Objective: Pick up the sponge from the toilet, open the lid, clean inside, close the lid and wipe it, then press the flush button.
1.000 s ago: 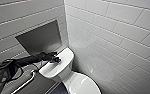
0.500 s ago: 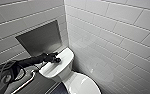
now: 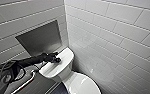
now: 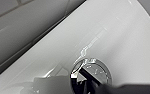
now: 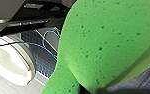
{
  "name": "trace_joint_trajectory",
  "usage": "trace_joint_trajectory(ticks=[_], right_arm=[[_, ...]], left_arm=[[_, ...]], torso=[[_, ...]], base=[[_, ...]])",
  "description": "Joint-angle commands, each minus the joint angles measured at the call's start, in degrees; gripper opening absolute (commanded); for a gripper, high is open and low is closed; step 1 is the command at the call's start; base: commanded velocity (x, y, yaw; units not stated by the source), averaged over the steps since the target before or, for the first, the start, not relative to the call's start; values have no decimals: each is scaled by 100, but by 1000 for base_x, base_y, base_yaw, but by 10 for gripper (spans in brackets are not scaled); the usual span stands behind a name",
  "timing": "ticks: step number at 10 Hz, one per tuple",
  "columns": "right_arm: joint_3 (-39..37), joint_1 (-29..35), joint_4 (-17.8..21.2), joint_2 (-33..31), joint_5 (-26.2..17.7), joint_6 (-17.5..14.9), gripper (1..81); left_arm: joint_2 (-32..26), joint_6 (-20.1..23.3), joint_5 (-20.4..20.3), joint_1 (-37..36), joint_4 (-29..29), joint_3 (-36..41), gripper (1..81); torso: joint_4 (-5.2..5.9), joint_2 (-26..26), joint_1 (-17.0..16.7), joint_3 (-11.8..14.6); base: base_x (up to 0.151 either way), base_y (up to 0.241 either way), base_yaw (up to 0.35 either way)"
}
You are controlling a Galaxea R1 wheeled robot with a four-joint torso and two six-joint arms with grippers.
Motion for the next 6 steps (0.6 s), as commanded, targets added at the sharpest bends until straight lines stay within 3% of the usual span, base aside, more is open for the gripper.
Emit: trace_joint_trajectory(ticks=[1,6], right_arm=[[89,-146,-33,-19,-477,-25,10],[72,-111,-24,-11,-477,-16,10]], left_arm=[[-673,-11,460,-1594,-269,790,10],[-1841,-11,460,-1718,-438,2414,10]], torso=[[0,0,0,0],[0,2,2,0]], base=[[0,0,0],[0,0,0]])
